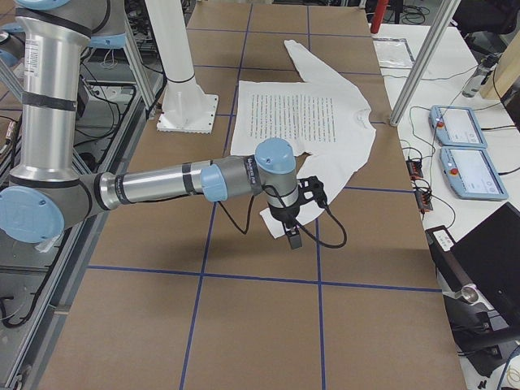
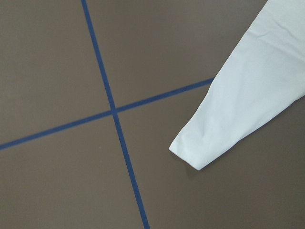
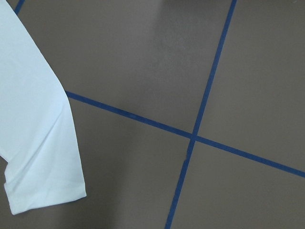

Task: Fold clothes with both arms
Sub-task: 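Move the right gripper in toward the sleeve nearest it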

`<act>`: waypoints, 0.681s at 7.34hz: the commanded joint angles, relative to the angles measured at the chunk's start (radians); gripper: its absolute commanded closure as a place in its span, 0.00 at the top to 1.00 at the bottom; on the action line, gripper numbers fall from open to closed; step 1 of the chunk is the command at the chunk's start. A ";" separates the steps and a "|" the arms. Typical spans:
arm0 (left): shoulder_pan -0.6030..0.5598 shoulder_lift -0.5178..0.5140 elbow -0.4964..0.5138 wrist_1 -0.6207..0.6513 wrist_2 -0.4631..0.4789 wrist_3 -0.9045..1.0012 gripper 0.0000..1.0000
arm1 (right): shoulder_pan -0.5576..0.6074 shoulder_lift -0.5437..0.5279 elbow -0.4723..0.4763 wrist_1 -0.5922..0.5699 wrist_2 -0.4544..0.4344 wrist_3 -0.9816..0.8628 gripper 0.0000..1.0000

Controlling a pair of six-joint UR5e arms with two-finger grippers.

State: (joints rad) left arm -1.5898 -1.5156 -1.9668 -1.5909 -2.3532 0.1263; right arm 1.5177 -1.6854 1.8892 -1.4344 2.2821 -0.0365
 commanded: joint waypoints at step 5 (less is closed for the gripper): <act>-0.013 -0.018 -0.015 -0.006 0.022 0.006 1.00 | -0.488 -0.154 -0.047 0.703 -0.293 0.877 0.98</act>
State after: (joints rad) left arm -1.6030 -1.5344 -1.9802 -1.5968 -2.3304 0.1289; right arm 1.2176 -1.8122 1.8515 -0.8660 2.1627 0.6026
